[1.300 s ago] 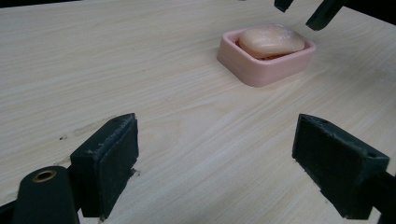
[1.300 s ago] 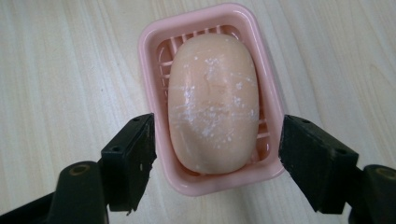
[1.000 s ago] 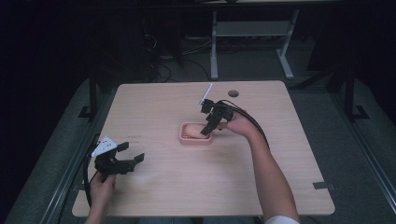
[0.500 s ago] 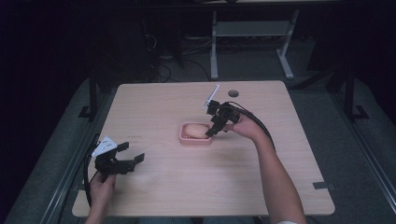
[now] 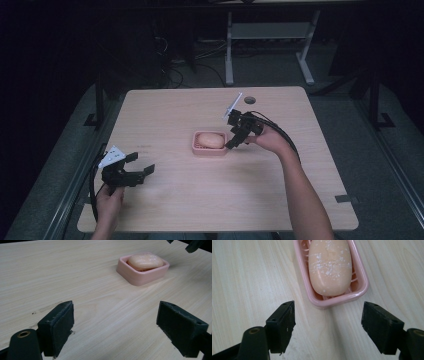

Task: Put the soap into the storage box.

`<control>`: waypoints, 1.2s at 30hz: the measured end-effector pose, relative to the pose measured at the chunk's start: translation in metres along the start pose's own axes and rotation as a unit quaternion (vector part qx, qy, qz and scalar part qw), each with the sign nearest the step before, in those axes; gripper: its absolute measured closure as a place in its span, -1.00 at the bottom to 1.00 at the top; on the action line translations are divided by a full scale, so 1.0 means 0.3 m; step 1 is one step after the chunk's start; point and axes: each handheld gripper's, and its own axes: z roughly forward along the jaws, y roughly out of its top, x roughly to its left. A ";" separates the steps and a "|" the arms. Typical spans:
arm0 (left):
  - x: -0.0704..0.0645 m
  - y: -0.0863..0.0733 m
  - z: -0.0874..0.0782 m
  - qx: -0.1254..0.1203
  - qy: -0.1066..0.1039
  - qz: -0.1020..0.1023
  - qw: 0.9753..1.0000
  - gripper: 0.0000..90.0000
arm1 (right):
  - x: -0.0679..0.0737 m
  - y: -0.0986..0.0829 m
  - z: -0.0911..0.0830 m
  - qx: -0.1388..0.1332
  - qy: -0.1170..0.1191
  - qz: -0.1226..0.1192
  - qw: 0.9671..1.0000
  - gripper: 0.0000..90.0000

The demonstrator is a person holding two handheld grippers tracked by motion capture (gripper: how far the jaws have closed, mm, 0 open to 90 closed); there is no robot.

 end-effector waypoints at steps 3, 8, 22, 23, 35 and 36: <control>0.000 0.000 0.000 0.001 0.000 0.001 1.000 -0.68 | 0.010 -0.018 -0.002 -0.003 0.000 0.009 1.000 -0.41; 0.000 0.000 0.000 0.001 0.000 0.002 1.000 -0.68 | 0.019 -0.044 -0.001 -0.001 0.000 0.009 1.000 -0.43; -0.003 0.000 0.002 0.003 0.001 0.004 1.000 -0.68 | 0.053 -0.112 -0.019 -0.006 -0.005 0.009 1.000 -0.45; -0.003 0.000 0.003 0.002 0.000 0.004 1.000 -0.68 | 0.056 -0.118 -0.020 -0.004 -0.004 0.012 1.000 -0.45; -0.005 0.000 0.003 0.005 0.001 0.004 1.000 -0.68 | 0.084 -0.204 -0.029 -0.009 -0.005 0.022 1.000 -0.46; -0.005 0.000 0.004 0.005 0.001 0.004 1.000 -0.68 | 0.085 -0.209 -0.030 -0.010 -0.007 0.023 1.000 -0.46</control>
